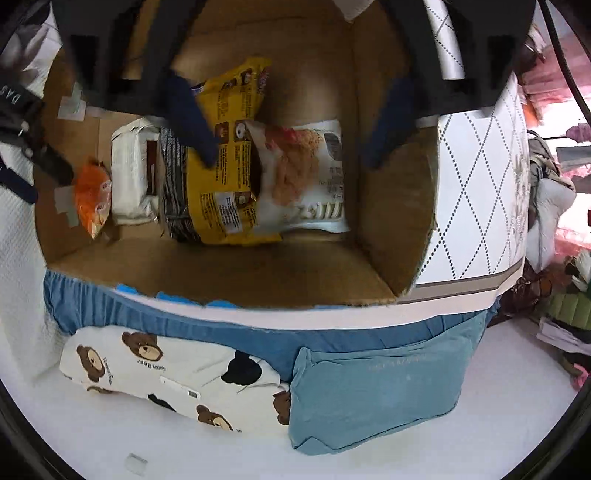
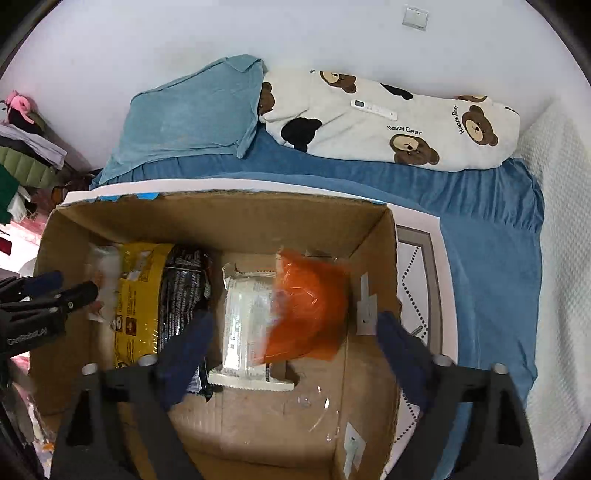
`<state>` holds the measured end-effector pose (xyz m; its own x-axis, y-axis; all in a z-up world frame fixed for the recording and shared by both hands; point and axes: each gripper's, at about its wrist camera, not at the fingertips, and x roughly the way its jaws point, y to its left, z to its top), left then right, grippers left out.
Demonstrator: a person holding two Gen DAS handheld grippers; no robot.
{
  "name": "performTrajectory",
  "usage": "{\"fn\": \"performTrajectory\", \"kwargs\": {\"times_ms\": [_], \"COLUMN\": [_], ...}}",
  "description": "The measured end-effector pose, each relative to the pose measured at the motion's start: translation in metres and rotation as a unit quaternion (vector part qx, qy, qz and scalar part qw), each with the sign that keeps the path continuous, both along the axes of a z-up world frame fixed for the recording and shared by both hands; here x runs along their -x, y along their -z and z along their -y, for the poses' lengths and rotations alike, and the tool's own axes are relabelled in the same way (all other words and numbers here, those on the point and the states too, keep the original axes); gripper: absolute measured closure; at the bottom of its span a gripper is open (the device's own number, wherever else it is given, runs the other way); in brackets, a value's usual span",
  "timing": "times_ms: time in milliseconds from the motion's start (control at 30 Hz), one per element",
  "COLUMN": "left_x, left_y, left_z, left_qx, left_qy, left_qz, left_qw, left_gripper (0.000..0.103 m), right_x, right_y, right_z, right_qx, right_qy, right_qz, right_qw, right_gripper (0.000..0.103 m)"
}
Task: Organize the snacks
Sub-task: 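Carry both packets into the box and release them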
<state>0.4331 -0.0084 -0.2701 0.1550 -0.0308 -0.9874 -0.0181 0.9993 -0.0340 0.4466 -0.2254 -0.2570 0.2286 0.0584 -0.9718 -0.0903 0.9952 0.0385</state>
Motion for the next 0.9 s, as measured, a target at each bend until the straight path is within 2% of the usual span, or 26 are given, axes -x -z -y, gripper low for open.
{"fn": "performTrajectory", "kwargs": {"times_ms": [200,467,900], "left_x": [0.008,0.047,0.144], "left_y": [-0.006,-0.019,-0.089], "left_z": [0.005,0.009,0.028], "left_qx": [0.01,0.026,0.04], "left_qy": [-0.005,-0.02,0.008], "left_qz": [0.012,0.046,0.15], "left_qw": [0.9999,0.9984,0.9879], "left_gripper": [0.008,0.008,0.008], "right_x": [0.012,0.048,0.153], "right_y": [0.004,-0.005,-0.082], "right_z": [-0.001,0.002,-0.007], "right_qx": [-0.009,-0.03,-0.077], "right_qy": [0.001,0.009,0.001], "right_qz": [-0.008,0.007,0.094], "right_qw": [1.0,0.999,0.993], "right_gripper": [0.005,0.005,0.005]}}
